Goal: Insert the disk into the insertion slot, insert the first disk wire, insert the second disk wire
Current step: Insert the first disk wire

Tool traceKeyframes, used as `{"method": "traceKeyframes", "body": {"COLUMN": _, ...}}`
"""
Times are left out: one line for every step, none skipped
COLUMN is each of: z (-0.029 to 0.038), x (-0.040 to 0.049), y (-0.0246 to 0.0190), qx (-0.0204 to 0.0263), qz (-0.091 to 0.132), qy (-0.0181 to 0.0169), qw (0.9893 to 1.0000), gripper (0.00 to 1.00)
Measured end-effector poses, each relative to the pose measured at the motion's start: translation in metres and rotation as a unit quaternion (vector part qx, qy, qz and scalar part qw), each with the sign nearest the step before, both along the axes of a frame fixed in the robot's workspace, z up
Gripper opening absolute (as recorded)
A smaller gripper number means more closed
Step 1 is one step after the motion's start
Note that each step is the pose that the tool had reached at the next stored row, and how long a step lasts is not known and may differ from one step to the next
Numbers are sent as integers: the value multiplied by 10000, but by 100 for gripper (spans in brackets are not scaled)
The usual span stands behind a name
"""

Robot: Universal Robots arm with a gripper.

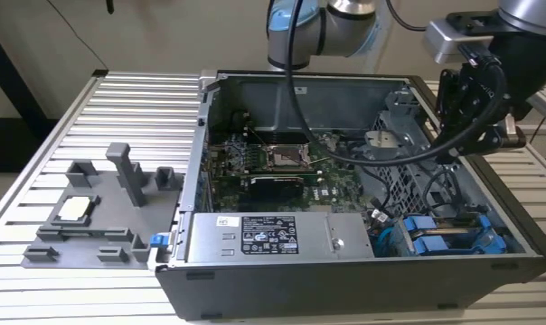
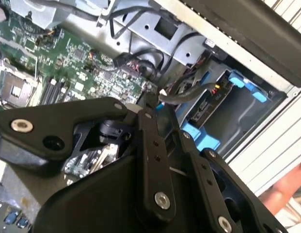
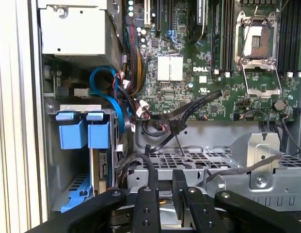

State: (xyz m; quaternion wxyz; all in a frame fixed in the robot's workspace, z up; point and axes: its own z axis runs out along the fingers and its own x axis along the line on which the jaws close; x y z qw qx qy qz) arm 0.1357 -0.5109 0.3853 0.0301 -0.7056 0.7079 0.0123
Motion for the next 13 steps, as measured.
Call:
{"method": "traceKeyframes", "body": {"z": -1, "x": -8, "y": 1, "qx": 0, "qz": 0, "qy": 4, "qw": 10000, "gripper": 27}}
{"method": "traceKeyframes", "body": {"z": 0, "x": -19, "y": 1, "qx": -1, "qz": 0, "qy": 4, "qw": 10000, "gripper": 27}}
{"method": "traceKeyframes", "body": {"z": -1, "x": -33, "y": 3, "qx": 0, "qz": 0, "qy": 4, "qw": 10000, "gripper": 27}}
{"method": "traceKeyframes", "body": {"z": -2, "x": -51, "y": 7, "qx": 4, "qz": 0, "qy": 4, "qw": 10000, "gripper": 27}}
{"method": "traceKeyframes", "body": {"z": -3, "x": -72, "y": 14, "qx": 9, "qz": 0, "qy": 5, "qw": 10000, "gripper": 27}}
{"method": "traceKeyframes", "body": {"z": -3, "x": -93, "y": 20, "qx": 14, "qz": 0, "qy": 5, "qw": 10000, "gripper": 27}}
{"method": "traceKeyframes", "body": {"z": -4, "x": -118, "y": 26, "qx": 21, "qz": 0, "qy": 4, "qw": 10000, "gripper": 27}}
{"method": "traceKeyframes", "body": {"z": -5, "x": -142, "y": 32, "qx": 29, "qz": 0, "qy": 5, "qw": 10000, "gripper": 27}}
{"method": "traceKeyframes", "body": {"z": -6, "x": -165, "y": 37, "qx": 40, "qz": 0, "qy": 5, "qw": 10000, "gripper": 27}}
{"method": "traceKeyframes", "body": {"z": -8, "x": -189, "y": 41, "qx": 55, "qz": 0, "qy": 5, "qw": 10000, "gripper": 27}}
{"method": "traceKeyframes", "body": {"z": -9, "x": -212, "y": 44, "qx": 68, "qz": 1, "qy": 5, "qw": 10000, "gripper": 27}}
{"method": "traceKeyframes", "body": {"z": -9, "x": -233, "y": 44, "qx": 71, "qz": 3, "qy": 4, "qw": 10000, "gripper": 27}}
{"method": "traceKeyframes", "body": {"z": -9, "x": -250, "y": 44, "qx": 71, "qz": 9, "qy": 4, "qw": 10000, "gripper": 27}}
